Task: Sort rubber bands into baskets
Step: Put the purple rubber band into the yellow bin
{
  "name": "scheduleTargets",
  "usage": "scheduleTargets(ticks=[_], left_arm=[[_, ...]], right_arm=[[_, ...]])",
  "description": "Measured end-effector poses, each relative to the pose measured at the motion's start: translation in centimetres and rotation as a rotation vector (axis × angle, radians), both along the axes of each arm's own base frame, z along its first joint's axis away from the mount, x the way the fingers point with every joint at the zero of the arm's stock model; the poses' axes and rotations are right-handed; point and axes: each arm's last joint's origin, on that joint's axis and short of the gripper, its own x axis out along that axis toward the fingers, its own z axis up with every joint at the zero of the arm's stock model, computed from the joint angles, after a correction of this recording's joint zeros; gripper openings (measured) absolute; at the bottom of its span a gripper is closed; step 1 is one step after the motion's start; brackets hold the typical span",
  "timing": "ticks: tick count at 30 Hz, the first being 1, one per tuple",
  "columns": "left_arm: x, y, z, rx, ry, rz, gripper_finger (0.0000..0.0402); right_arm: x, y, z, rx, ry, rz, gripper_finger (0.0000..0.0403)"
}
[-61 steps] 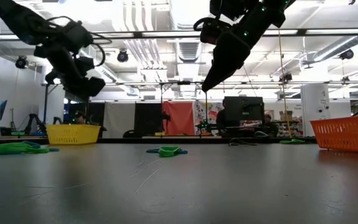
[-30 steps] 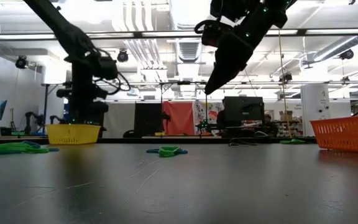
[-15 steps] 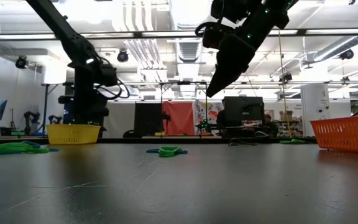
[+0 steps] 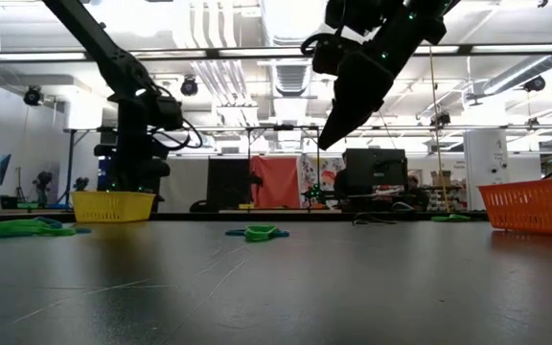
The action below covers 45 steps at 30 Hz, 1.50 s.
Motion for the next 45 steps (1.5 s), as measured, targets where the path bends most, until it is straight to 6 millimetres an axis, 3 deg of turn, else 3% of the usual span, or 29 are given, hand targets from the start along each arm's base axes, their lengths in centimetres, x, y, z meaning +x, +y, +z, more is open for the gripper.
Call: scheduleTargets(ticks=[9, 15, 20, 25, 35, 39, 45], left_arm=[[0.1, -0.6, 0.6, 0.011, 0.011, -0.007, 0.0115], [1.9, -2.5, 4.1, 0.124, -0.157, -0.133, 0.0116], [2.8, -4.8, 7.4, 0.257, -0.261, -0.243, 0.0116], [4.3, -7.4, 8.6, 0.310, -0.482, -0.417, 0.0116], [7.8, -12.3, 5.6, 0.462, -1.093, -0.876, 0.0117], [8.2, -14.1, 3.9, 0.462, -1.173, -0.939, 0.0117], [8.3, -16.3, 1.4, 0.419, -1.135, -1.049, 0.0117]], right_arm=[[0.0, 0.0, 0.0, 0.004, 0.005, -0.004, 0.0215], [-0.5, -0.2, -0.3, -0.018, 0.063, 0.015, 0.0215], [-1.2, -1.2, -1.0, -0.100, 0.135, -0.080, 0.0215], [-2.4, -2.8, -2.5, -0.186, 0.206, -0.175, 0.0215], [-4.6, -6.6, -5.9, -0.156, 0.147, -0.305, 0.0215], [-5.1, -7.5, -6.6, -0.090, 0.093, -0.260, 0.0215], [-6.0, -9.2, -7.2, -0.138, 0.059, -0.262, 0.0215]])
